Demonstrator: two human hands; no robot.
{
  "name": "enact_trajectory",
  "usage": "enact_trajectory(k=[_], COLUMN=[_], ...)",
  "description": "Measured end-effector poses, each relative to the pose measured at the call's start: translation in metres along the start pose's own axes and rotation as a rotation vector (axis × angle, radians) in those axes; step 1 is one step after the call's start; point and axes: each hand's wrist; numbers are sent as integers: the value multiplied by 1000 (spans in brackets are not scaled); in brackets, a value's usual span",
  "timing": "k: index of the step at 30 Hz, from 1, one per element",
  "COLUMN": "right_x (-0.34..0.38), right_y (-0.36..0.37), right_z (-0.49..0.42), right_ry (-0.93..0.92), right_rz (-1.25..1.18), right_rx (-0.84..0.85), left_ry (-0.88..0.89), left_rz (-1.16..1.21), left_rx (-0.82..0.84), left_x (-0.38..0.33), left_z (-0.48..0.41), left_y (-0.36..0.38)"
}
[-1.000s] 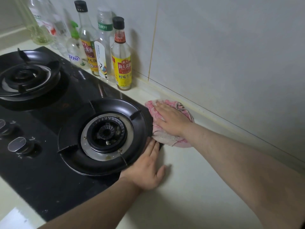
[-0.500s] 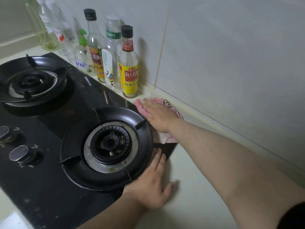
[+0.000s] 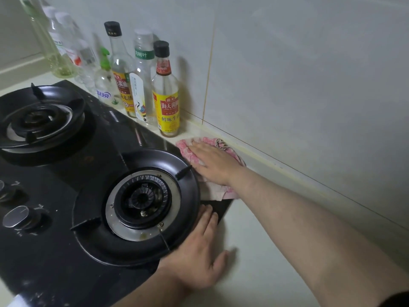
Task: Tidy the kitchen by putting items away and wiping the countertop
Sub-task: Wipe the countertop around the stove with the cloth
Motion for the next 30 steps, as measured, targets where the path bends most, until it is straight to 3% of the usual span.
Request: enact_trajectory(k=[6,11,16,30], right_x=[-14,-13,-5,15], right_y=[14,16,1,-15], right_z=[40,32,13,-59], right_ry=[65,112,46,-16], right_rz=[-6,-30,-108,-15], right_rx=[20,23,79,49], left_ry=[6,-36,-70,-108], left_rz=[-30,-160,-158,-213], left_rx=[-64,-8,-31,-136], left_x=[4,10,11,17], left_z=[-4,-8,-10,-20], left_y=[6,15,15,22])
Point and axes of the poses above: each hand's wrist, its own z-axis away from the middle knuckle, its own y-axis out of the palm, x = y × z, and after that the axes turned 15 degrees about x, right-handed
